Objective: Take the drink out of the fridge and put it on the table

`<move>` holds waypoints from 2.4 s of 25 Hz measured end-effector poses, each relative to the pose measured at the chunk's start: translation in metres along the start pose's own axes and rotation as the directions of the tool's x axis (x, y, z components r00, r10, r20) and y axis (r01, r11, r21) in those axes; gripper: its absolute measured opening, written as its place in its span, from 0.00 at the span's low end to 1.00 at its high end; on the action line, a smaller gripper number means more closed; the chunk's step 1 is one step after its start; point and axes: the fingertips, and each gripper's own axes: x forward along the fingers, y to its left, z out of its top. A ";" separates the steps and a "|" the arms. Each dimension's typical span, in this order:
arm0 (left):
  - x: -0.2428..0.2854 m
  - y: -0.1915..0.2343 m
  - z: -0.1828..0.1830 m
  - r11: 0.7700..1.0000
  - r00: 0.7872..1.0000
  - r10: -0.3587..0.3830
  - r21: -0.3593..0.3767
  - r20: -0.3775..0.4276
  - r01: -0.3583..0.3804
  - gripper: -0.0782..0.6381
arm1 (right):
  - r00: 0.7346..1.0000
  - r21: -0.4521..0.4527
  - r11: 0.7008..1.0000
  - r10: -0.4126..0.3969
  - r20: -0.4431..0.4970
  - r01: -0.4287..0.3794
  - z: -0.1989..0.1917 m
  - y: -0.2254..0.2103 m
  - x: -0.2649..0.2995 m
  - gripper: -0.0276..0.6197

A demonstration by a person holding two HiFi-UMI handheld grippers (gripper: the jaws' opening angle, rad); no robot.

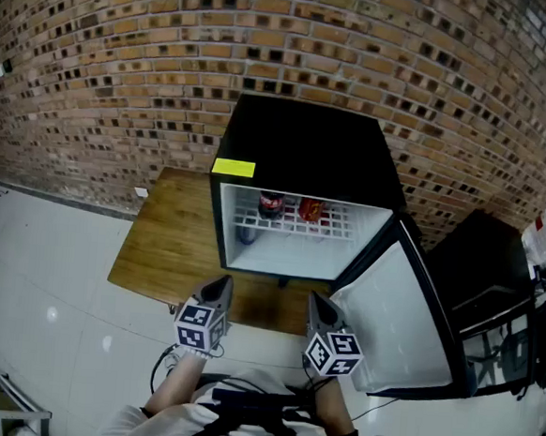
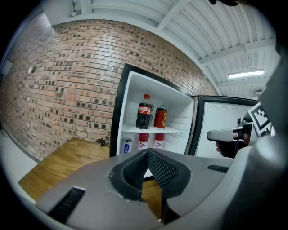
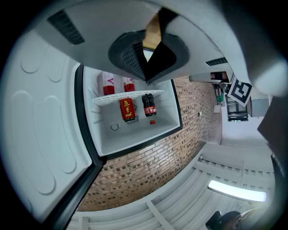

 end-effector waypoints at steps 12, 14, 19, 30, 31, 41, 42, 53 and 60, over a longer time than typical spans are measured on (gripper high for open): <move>0.043 -0.014 0.050 0.995 0.997 -0.034 0.099 0.070 0.027 0.36 | 1.000 0.001 1.000 -0.011 0.009 0.011 0.005 -0.002 -0.003 0.06; 0.060 -0.020 0.068 0.992 0.996 -0.035 0.121 0.088 0.024 0.44 | 1.000 0.004 1.000 -0.016 0.014 0.016 0.005 -0.004 -0.004 0.06; 0.109 -0.022 0.096 0.990 0.995 0.005 0.143 0.101 -0.019 0.59 | 0.999 0.010 0.999 -0.031 0.025 0.031 0.007 -0.011 -0.005 0.06; 0.190 -0.007 0.135 0.982 0.986 0.140 0.117 0.095 -0.151 0.67 | 0.996 0.030 0.997 -0.073 0.044 0.072 0.012 -0.031 -0.013 0.06; 0.194 -0.005 0.137 0.981 0.985 0.145 0.118 0.092 -0.155 0.67 | 0.996 0.032 0.997 -0.077 0.046 0.076 0.013 -0.032 -0.014 0.06; 0.211 0.004 0.139 0.973 0.988 0.150 0.169 0.041 -0.155 0.60 | 0.995 0.043 0.995 -0.089 0.054 0.087 0.014 -0.038 -0.014 0.06; 0.212 0.004 0.138 0.973 0.988 0.149 0.171 0.038 -0.153 0.58 | 0.994 0.043 0.995 -0.090 0.055 0.088 0.015 -0.039 -0.015 0.06; 0.206 0.000 0.138 0.981 0.992 0.120 0.150 0.026 -0.122 0.54 | 0.993 0.051 0.994 -0.097 0.069 0.094 0.016 -0.041 -0.023 0.06; 0.173 -0.023 0.132 0.989 0.998 0.049 0.136 0.050 -0.055 0.54 | 0.995 0.048 0.996 -0.080 0.066 0.077 0.015 -0.036 -0.020 0.06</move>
